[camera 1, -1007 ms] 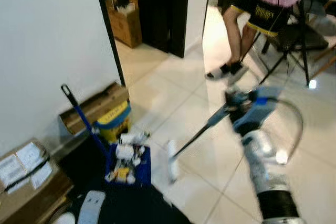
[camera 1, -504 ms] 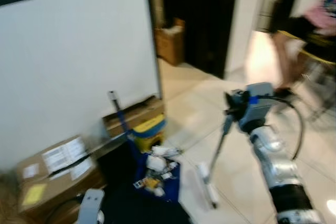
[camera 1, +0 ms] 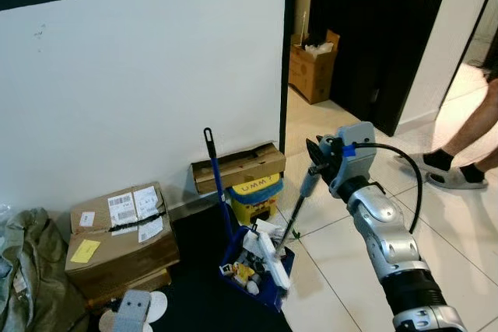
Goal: Sweep floor
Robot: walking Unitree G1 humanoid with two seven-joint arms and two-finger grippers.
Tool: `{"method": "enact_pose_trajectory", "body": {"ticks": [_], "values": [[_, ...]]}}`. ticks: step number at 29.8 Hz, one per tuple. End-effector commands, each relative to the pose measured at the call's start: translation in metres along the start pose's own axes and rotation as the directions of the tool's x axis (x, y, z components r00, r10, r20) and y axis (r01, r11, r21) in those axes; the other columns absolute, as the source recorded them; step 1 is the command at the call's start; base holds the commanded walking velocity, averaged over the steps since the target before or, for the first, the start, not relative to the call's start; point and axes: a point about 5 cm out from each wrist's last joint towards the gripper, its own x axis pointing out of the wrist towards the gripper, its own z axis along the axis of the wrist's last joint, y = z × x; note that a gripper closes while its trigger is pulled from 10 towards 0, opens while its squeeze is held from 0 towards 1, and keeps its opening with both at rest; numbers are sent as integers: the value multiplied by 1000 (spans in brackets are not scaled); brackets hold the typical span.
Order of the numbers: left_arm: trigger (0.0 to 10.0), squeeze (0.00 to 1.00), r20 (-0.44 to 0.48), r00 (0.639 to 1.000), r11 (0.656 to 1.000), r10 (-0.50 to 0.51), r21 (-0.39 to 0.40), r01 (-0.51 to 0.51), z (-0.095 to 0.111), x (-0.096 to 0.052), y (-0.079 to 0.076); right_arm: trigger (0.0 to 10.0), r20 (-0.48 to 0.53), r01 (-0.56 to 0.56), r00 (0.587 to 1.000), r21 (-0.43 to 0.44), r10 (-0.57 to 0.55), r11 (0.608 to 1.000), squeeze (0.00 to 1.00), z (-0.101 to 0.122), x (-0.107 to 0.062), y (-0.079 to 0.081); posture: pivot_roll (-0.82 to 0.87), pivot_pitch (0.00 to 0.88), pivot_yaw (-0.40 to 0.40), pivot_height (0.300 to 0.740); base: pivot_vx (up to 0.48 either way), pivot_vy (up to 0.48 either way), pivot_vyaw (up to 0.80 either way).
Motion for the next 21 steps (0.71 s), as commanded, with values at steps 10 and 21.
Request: {"method": "enact_pose_trajectory", "body": {"ticks": [10, 21], "values": [[10000, 0, -11, 1000, 1000, 4, -4, -4, 0, 0, 1, 10000, 79, -91, 992, -83, 97, 992, 0, 18, 5, 7, -175, 0, 53, 740, 0, -458, 460], [10000, 0, -19, 1000, 1000, 2, 1, -2, -3, 0, -2, 10000, 112, -174, 975, -150, 192, 973, 0, 25, 9, 16, -174, 0, 45, 740, 0, -459, 758]]}}
